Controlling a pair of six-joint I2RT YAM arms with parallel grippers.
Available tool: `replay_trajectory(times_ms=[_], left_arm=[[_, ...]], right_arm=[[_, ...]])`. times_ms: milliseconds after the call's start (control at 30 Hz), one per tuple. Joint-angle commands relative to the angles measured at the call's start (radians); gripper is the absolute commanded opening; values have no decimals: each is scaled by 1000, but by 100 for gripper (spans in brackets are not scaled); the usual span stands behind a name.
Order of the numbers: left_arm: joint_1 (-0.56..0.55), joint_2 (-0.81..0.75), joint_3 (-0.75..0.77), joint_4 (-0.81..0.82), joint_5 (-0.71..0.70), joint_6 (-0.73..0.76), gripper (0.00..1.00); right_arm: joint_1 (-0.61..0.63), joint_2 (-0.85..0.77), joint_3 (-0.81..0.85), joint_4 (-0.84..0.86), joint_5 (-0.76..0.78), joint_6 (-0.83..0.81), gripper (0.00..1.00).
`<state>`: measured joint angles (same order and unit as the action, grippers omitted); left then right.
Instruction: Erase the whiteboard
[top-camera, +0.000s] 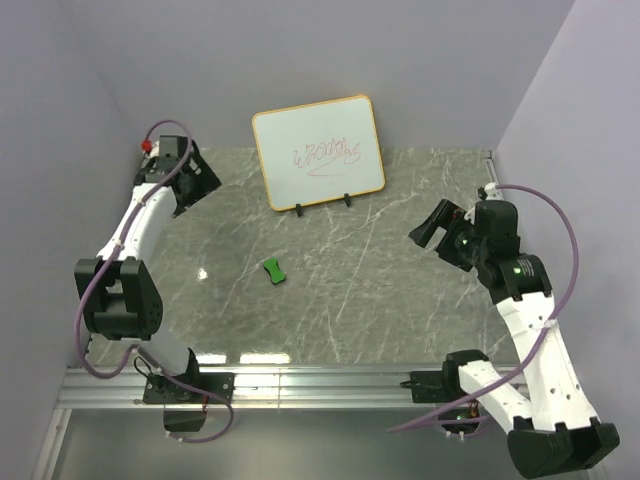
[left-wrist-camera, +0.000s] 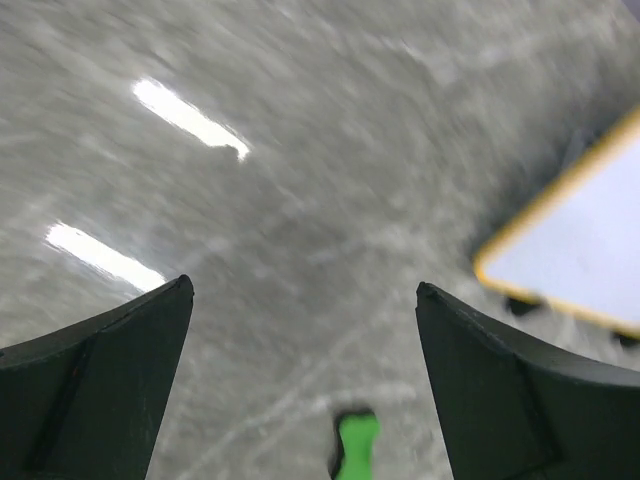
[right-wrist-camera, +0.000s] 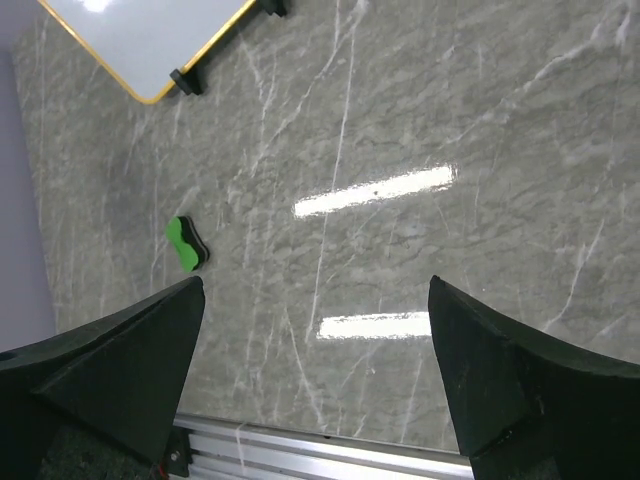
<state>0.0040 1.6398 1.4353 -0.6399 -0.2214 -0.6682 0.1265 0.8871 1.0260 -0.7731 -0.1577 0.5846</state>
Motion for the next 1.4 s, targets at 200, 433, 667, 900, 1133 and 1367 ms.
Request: replay_trajectory(times_ms=[200, 433, 667, 900, 1133, 1367], left_arm=[[-273, -60, -23, -248, 8, -137, 99], [-518, -58, -211, -139, 19, -270, 83], [-588, 5, -295, -86, -30, -292, 75], [-588, 57, -297, -37, -36, -260, 72], [-588, 110, -289, -1, -38, -241, 63], [-588, 135, -303, 26, -42, -238, 42]], right_arm=[[55, -99, 29, -86, 37, 6, 100], [78, -119, -23, -89, 43, 0, 100], [85, -100, 13, -152, 81, -25, 100], [84, -116, -15, -158, 116, -34, 99], [84, -112, -24, -150, 132, -32, 99], [84, -96, -3, -143, 142, -52, 98]])
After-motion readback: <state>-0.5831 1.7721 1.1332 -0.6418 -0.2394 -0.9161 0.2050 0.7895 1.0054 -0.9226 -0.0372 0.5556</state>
